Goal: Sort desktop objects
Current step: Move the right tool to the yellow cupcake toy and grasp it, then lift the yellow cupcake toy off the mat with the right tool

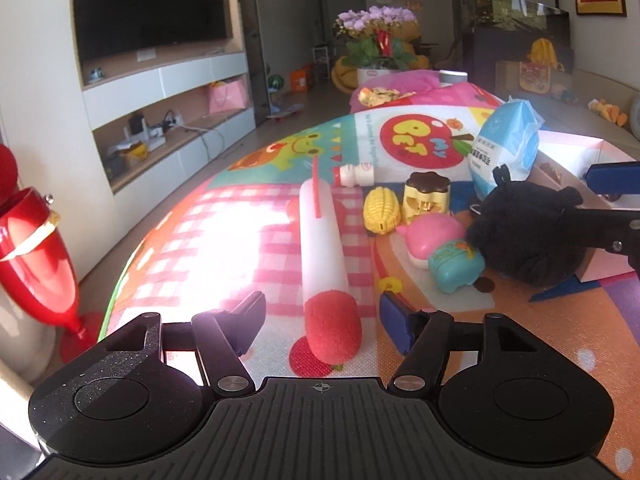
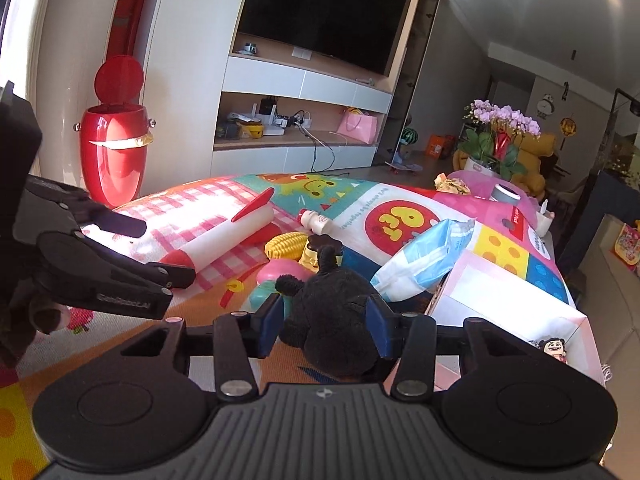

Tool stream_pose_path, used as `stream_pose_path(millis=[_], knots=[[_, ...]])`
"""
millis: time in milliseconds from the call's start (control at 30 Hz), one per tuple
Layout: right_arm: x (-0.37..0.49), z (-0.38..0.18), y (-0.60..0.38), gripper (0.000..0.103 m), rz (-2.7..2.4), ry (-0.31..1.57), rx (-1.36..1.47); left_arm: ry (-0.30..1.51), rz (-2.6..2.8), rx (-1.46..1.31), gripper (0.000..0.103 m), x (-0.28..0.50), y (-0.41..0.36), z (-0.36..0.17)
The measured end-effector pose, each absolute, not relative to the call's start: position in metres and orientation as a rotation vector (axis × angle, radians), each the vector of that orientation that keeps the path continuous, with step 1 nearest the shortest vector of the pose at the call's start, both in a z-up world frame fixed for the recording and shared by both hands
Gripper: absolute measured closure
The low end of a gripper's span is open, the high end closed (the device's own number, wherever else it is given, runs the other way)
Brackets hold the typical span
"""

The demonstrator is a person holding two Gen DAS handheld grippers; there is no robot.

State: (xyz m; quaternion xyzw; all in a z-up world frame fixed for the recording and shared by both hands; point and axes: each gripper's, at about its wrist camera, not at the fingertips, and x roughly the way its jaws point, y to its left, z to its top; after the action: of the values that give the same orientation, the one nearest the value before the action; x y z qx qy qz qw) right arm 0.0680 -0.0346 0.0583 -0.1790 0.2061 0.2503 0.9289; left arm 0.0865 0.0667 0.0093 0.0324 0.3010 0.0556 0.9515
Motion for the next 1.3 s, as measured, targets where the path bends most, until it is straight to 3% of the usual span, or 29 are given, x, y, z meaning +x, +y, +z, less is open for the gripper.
stream_pose_path(millis=[33,67,233,433,533,633,700,733,867,1000,1300], knots=[[0.072,0.06,-0.031,0.056,0.514,0.415,-0.372,0.614,0.123,0.063,0.047,0.089,0.067,0.008],[0.076,0.063,-0.027,0.053,0.516,0.407,-0.377,0.62,0.129,0.055,0.071,0.089,0.068,0.007],[0.112,0.082,0.0,0.049,0.535,0.448,-0.351,0.611,0.086,0.03,0.07,0.062,0.06,0.015],[0.203,0.077,0.05,0.049,0.455,0.763,-0.324,0.657,0.016,-0.075,0.068,0.015,0.049,0.016],[0.234,0.056,0.063,0.049,0.379,0.906,-0.333,0.66,-0.006,-0.09,0.061,0.005,0.046,0.014],[0.238,0.047,0.06,0.062,0.363,0.917,-0.343,0.654,0.016,-0.092,0.036,0.004,0.047,0.012],[0.228,0.053,0.053,0.062,0.386,0.884,-0.337,0.647,0.02,-0.103,0.008,0.003,0.048,0.014],[0.22,0.059,0.049,0.062,0.398,0.855,-0.339,0.638,0.023,-0.105,0.005,0.002,0.048,0.015],[0.171,0.104,0.017,0.062,0.481,0.673,-0.311,0.621,0.025,-0.121,0.003,0.001,0.044,0.019],[0.112,0.133,-0.034,0.062,0.583,0.615,-0.256,0.579,0.048,-0.114,0.0,0.001,0.041,0.02],[0.037,0.079,-0.114,0.062,0.524,0.688,-0.312,0.625,0.032,-0.165,0.0,0.03,0.028,0.027]])
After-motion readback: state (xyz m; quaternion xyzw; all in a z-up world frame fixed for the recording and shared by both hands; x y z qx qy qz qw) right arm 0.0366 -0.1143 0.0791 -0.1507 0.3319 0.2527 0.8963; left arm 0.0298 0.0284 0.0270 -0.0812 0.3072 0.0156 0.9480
